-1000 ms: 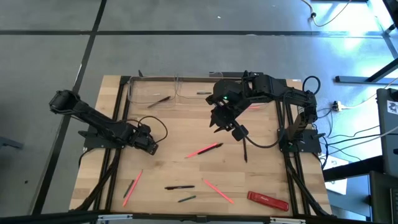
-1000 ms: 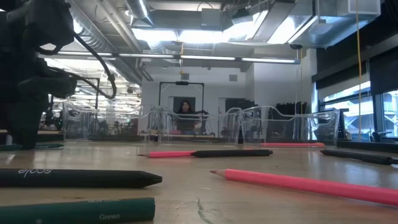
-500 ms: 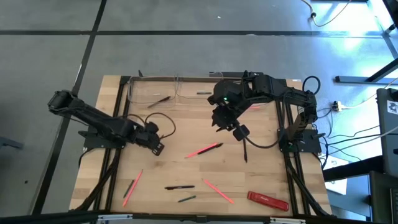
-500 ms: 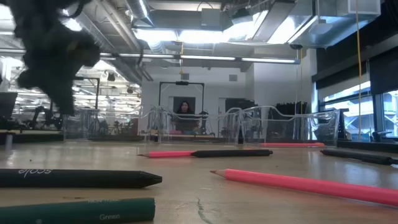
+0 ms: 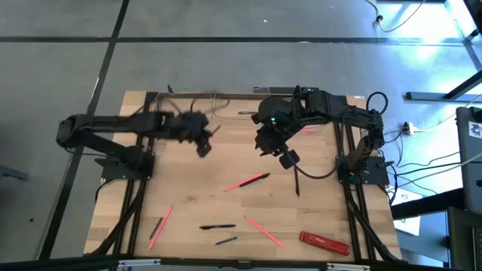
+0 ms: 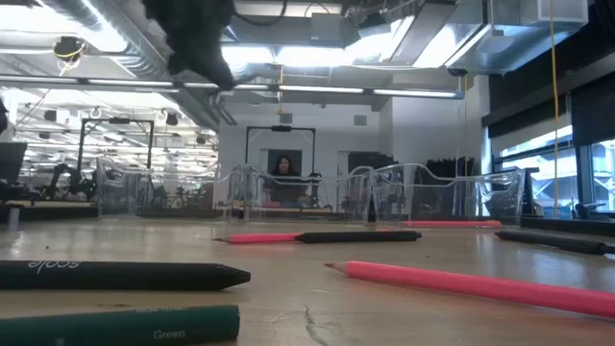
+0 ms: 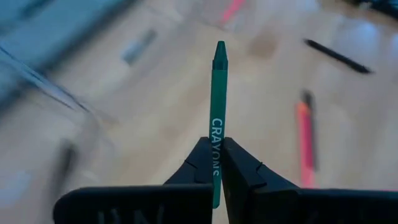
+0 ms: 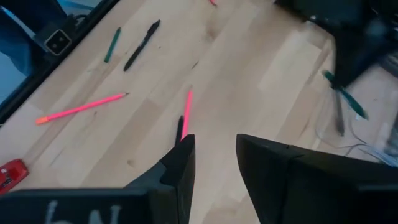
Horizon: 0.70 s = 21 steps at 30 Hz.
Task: Sort crayons/erasers/pens/pencils in bins
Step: Put the green crayon into the middle transparent bin
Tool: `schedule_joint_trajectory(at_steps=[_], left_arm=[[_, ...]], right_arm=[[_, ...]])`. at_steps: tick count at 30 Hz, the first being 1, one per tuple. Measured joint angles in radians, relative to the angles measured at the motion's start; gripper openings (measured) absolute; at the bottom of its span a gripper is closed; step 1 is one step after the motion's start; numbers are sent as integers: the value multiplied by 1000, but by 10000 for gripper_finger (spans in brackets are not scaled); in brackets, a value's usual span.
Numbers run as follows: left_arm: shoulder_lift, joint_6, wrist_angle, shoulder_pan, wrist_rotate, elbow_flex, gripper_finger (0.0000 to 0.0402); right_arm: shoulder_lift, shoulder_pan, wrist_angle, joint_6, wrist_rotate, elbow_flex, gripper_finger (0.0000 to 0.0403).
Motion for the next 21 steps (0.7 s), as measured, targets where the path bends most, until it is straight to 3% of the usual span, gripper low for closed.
schedule_joint_trajectory(at_steps=[10,14,21], left_arm=[[242,453,282,378,254,73,2],[375,518,444,442,359,74,2],[558,610,555,477,370,74,6]], right_arm=[[0,-8,34,70,97,0,120],[0,-19,34,127,146,0,120],[0,-37,37,181,149,0,120]])
